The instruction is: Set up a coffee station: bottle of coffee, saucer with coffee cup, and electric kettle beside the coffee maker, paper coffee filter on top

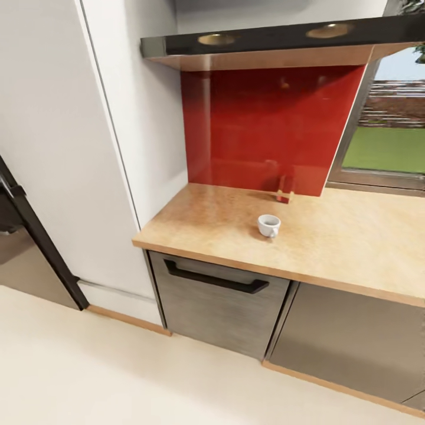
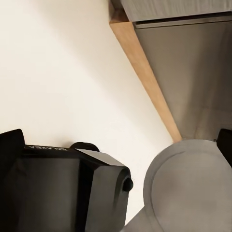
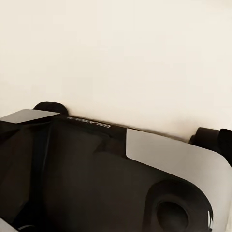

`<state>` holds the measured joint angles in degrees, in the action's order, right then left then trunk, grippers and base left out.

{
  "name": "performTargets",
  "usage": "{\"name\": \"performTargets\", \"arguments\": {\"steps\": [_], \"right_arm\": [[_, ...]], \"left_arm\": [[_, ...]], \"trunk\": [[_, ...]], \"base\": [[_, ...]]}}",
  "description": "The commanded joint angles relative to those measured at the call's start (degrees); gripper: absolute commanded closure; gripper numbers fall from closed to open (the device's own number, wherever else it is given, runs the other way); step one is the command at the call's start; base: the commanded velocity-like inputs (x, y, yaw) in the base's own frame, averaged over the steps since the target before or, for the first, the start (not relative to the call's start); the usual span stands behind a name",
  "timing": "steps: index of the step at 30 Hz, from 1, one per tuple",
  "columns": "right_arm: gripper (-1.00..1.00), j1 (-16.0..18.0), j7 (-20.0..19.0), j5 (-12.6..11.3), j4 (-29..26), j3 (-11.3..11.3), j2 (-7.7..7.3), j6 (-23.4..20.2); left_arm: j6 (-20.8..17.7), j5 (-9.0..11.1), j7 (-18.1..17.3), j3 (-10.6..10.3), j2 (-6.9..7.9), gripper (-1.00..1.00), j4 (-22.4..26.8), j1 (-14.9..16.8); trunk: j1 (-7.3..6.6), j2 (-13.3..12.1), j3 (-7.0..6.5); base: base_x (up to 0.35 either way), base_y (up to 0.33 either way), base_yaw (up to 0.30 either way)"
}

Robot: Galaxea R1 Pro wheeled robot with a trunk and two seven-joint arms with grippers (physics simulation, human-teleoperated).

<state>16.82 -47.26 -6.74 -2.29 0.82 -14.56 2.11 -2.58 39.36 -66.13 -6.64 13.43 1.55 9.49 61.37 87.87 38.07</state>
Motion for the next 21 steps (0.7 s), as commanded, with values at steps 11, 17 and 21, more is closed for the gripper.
{"name": "performTargets", "arguments": {"steps": [11, 17, 21], "right_arm": [[-1.00, 0.06, -0.20, -0.29, 0.10, 0.13, -0.03, 0.18], [-1.00, 0.06, -0.20, -0.30, 0.10, 0.10, -0.03, 0.25], [-1.00, 0.08, -0.32, -0.29, 0.10, 0.13, -0.03, 0.19]], "left_arm": [[-0.26, 0.54, -0.14, -0.48, 0.01, -1.00, 0.03, 0.00], [-0.24, 0.54, -0.14, -0.48, 0.01, -1.00, 0.03, 0.00], [-0.26, 0.54, -0.14, -0.48, 0.01, -1.00, 0.03, 0.00]], "trunk": [[0.00, 0.03, 0.05], [0.00, 0.03, 0.05], [0.00, 0.03, 0.05]], "base": [[0.001, 0.342, -0.240], [0.000, 0.342, -0.050], [0.000, 0.342, -0.008]]}}
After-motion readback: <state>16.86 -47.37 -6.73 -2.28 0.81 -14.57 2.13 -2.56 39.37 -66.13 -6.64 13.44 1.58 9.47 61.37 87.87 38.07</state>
